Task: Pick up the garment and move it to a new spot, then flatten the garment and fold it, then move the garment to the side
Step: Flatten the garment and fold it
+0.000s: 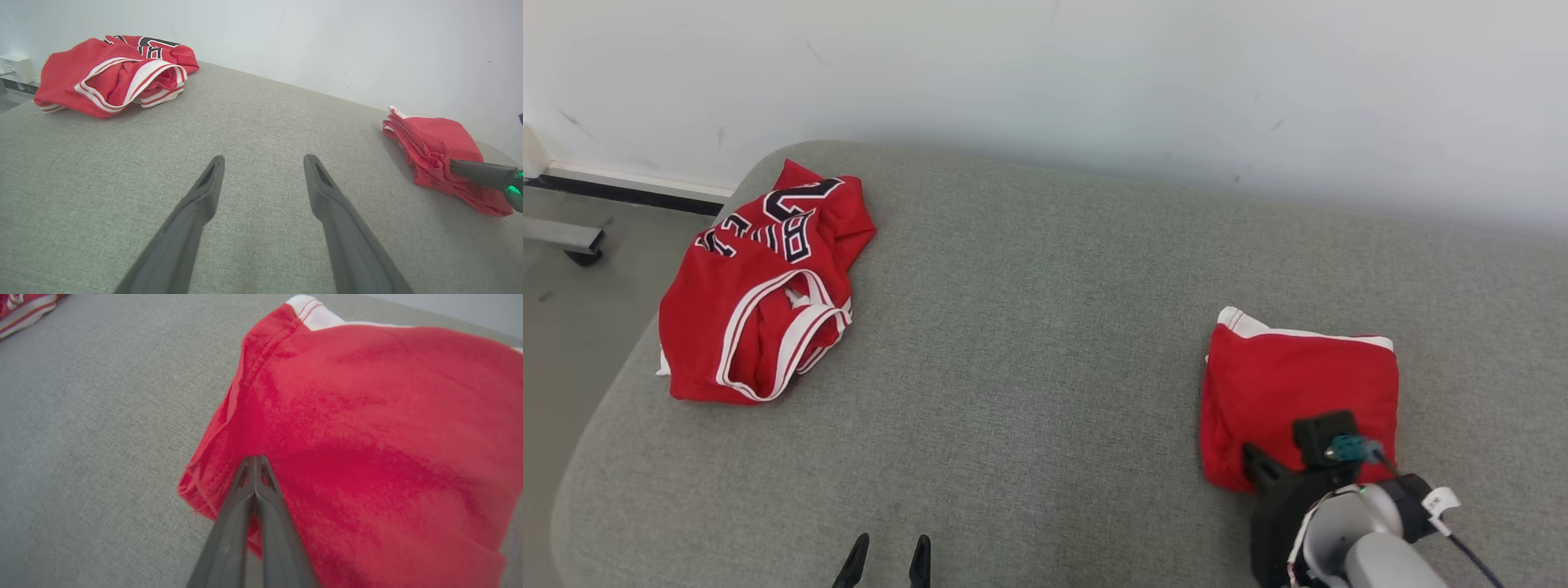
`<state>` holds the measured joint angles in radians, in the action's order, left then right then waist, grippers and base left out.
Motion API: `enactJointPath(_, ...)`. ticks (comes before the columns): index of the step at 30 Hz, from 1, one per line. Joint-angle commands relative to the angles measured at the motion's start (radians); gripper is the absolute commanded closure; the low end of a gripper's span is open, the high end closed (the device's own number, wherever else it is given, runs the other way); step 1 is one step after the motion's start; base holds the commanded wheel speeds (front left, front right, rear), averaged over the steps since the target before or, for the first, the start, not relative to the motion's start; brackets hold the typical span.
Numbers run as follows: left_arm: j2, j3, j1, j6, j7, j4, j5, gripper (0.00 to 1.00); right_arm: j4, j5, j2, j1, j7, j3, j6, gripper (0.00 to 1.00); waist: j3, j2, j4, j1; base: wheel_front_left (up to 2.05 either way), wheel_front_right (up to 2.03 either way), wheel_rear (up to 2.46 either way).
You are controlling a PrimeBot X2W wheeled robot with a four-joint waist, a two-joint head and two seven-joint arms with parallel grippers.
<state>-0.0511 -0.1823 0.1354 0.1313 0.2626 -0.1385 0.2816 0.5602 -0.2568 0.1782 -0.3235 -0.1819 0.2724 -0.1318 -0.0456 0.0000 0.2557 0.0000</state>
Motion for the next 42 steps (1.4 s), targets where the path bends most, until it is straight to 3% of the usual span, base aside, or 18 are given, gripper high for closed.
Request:
enactJointPath(1, 0.001, 0.0, -0.005, -0.001, 0.003, -0.002, 0.0, 0.0, 0.012, 0.004, -0.012, -0.004, 0.001, 0.026, 0.002, 1.0, 0.002, 0.0, 0.003, 0.0, 0.0, 0.0, 0.0)
enactJointPath(16, 0.001, 0.012, 0.03, -0.001, 0.003, 0.0, -0.005, 0.0, 0.073, -0.103, -0.066, -0.021, 0.057, 0.208, 0.002, 1.0, 0.038, 0.0, -0.015, 0.0, 0.0, 0.0, 0.0)
enactJointPath(23, 0.001, 0.032, 0.055, -0.001, 0.003, 0.005, -0.011, 0.0, 0.0, -0.177, -0.059, 0.007, 0.116, 0.203, 0.003, 1.0, 0.071, 0.0, -0.049, 0.0, 0.0, 0.0, 0.0)
enactJointPath(29, 0.001, 0.077, 0.067, -0.004, 0.003, 0.02, -0.013, 0.0, -0.099, -0.184, -0.036, 0.058, 0.182, 0.121, 0.002, 1.0, 0.092, 0.0, -0.104, 0.0, 0.0, 0.0, 0.0)
enactJointPath(30, 0.001, 0.085, 0.068, -0.005, 0.003, 0.024, -0.014, 0.0, -0.116, -0.18, -0.035, 0.07, 0.192, 0.104, 0.002, 0.67, 0.095, 0.0, -0.113, 0.0, 0.0, 0.0, 0.0)
enactJointPath(31, 0.001, 0.093, 0.068, -0.005, 0.003, 0.027, -0.016, 0.0, -0.133, -0.173, -0.03, 0.081, 0.202, 0.082, 0.002, 0.51, 0.097, 0.0, -0.123, 0.0, 0.0, 0.0, 0.0)
enactJointPath(32, 0.001, 0.104, 0.068, -0.006, 0.003, 0.029, -0.015, 0.0, -0.15, -0.168, -0.029, 0.093, 0.208, 0.066, 0.002, 0.04, 0.1, 0.0, -0.134, 0.0, 0.0, 0.0, 0.0)
enactJointPath(33, 0.001, 0.112, 0.067, -0.008, 0.003, 0.032, -0.014, 0.0, -0.166, -0.161, -0.027, 0.107, 0.213, 0.045, 0.002, 0.0, 0.101, 0.0, -0.144, 0.0, 0.0, 0.0, 0.0)
enactJointPath(42, 0.001, 0.18, 0.035, -0.01, 0.003, 0.039, -0.02, 0.0, -0.292, -0.121, -0.026, 0.211, 0.237, -0.112, 0.002, 0.0, 0.11, 0.0, -0.224, 0.0, 0.0, 0.0, 0.0)
